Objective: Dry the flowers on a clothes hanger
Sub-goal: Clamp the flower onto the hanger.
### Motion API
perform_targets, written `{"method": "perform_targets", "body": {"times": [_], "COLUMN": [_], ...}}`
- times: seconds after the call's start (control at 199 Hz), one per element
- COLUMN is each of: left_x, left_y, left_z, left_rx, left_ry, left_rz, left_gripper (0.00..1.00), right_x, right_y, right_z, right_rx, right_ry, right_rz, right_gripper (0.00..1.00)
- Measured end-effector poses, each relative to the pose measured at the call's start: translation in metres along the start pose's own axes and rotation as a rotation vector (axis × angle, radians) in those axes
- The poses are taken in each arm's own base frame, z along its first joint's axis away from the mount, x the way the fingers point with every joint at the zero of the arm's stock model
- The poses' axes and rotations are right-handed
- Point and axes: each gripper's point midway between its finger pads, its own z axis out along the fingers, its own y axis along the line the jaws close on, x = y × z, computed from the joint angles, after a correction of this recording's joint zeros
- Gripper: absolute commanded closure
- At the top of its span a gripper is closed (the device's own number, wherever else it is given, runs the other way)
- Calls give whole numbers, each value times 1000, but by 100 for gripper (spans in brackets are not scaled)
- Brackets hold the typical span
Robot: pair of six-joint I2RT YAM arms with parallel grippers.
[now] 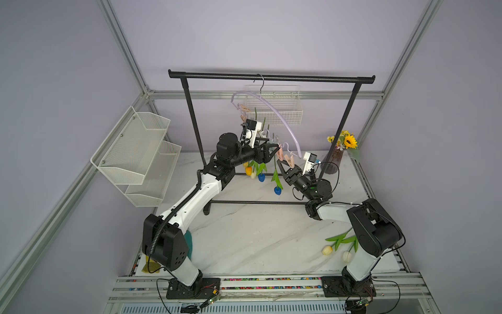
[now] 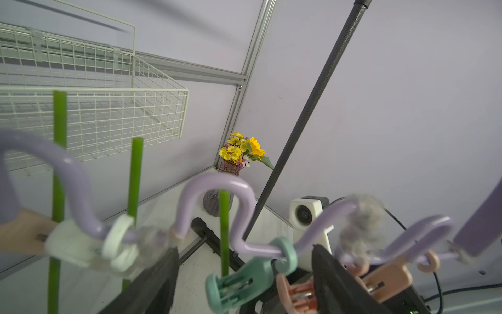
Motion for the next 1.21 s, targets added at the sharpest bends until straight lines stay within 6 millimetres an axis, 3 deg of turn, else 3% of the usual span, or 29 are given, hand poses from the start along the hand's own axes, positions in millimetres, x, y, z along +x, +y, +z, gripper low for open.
{"method": "perform_targets", "body": {"times": [0.236, 0.608, 0.9, 1.03, 1.206], "left_x": [-1, 7, 15, 19, 34], "left_y": [5, 11, 1, 0, 12], "left_z": [-15, -33, -66, -76, -85], "left_rx": [-35, -89, -133, -158, -220], "left_ry": [-4, 22, 30, 30, 46], "left_rz": [-5, -19, 10, 24, 24], "left_gripper": [19, 16, 14, 13, 13], "right_x": [10, 26, 6, 2, 6], "right_y": [-9, -22, -31, -50, -80], "right_z": [-10, -26, -43, -68, -120], "right_rx": [34, 122, 422, 630, 938], "right_ry": [19, 76, 127, 146, 189], "right_rz": [-20, -28, -42, -32, -16], "right_gripper": [67, 65, 58, 58, 54]}}
